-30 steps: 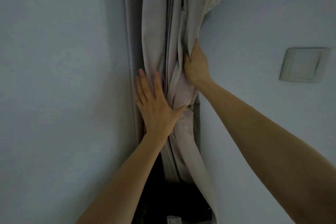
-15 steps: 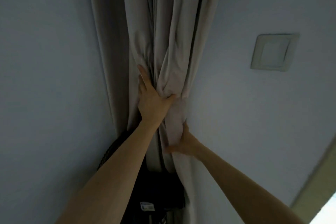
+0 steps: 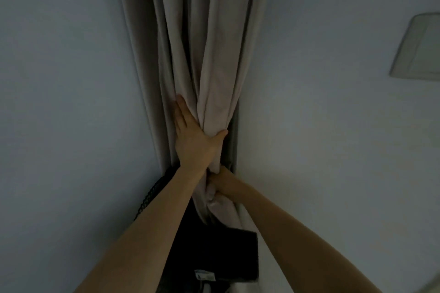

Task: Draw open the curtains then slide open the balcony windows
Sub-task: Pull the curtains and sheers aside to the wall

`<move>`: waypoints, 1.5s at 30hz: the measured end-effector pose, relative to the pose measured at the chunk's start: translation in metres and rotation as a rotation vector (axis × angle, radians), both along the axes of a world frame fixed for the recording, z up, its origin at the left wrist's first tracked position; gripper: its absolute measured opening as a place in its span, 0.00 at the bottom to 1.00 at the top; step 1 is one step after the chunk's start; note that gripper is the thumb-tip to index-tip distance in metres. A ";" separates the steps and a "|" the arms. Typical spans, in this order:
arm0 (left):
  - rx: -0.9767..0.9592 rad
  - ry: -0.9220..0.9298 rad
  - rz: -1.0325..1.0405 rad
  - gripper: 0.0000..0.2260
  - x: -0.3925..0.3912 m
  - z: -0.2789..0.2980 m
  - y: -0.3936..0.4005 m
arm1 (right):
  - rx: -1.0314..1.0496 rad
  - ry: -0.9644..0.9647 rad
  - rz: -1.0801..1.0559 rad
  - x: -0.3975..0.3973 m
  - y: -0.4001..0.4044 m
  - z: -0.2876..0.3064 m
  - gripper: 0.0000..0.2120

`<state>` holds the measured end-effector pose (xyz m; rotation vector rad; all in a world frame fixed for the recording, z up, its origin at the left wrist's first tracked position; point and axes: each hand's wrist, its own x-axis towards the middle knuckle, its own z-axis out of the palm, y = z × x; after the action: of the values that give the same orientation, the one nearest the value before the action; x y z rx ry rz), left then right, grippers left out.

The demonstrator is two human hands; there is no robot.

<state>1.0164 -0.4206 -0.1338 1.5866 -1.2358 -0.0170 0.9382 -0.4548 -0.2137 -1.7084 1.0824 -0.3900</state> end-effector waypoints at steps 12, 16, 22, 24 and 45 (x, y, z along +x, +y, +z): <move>0.017 0.024 -0.201 0.44 -0.042 -0.018 0.036 | -0.073 0.089 -0.139 -0.049 0.052 -0.085 0.32; 0.045 0.083 -0.235 0.43 -0.040 -0.019 0.043 | 0.026 0.232 -0.071 -0.059 0.065 -0.054 0.20; -0.387 -0.182 -0.139 0.31 -0.063 -0.016 0.084 | -0.008 0.156 -0.226 -0.102 0.091 -0.037 0.15; -0.539 -0.291 -0.217 0.23 -0.087 -0.011 0.098 | -0.007 0.102 -0.286 -0.128 0.101 -0.033 0.11; 0.388 -0.544 -1.135 0.20 -0.656 -0.052 0.231 | -0.190 0.380 -1.245 -0.749 0.418 -0.002 0.11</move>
<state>0.3606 -0.1898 -0.1861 0.9998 -2.5471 -0.6073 0.1891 -0.0371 -0.2162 -1.0679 2.3980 -0.9674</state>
